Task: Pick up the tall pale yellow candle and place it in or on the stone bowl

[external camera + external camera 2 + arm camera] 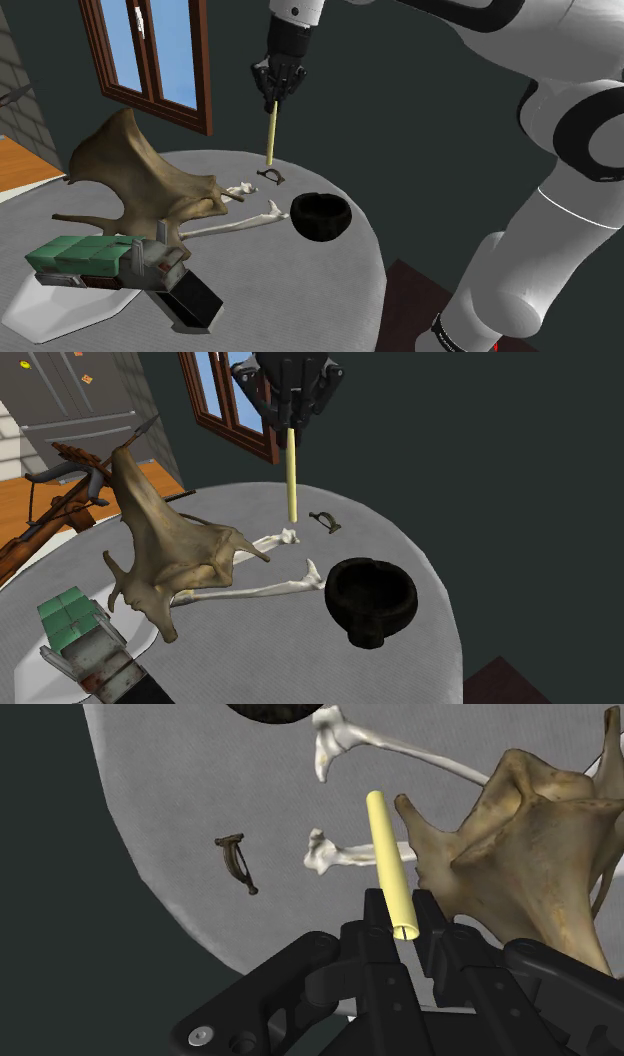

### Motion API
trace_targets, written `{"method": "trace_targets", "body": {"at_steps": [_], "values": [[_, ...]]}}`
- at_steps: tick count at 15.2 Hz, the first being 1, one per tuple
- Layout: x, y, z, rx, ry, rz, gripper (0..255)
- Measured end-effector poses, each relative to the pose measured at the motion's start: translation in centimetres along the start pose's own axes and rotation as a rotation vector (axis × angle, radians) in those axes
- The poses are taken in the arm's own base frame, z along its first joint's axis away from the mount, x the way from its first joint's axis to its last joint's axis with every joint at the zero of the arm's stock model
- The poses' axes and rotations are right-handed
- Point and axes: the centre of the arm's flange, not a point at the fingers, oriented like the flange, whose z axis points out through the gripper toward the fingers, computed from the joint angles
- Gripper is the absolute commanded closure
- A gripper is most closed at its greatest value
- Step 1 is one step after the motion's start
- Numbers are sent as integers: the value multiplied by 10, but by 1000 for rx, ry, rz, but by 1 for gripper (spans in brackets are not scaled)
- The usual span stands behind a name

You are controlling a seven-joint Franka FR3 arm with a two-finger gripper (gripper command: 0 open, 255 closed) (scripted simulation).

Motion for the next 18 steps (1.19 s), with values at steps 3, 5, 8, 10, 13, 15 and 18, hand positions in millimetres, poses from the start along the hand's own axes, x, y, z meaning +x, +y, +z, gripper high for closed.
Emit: {"method": "trace_targets", "body": {"at_steps": [3,5,8,10,13,15,18], "values": [[-25,23,-18,0,0,1,255],[-45,38,-33,0,0,1,255],[-74,57,-54,0,1,1,255],[-93,72,-71,0,1,1,255],[-104,82,-66,0,0,0,255],[-107,82,-56,0,-1,0,255],[-110,83,-40,0,-1,0,255]]}}
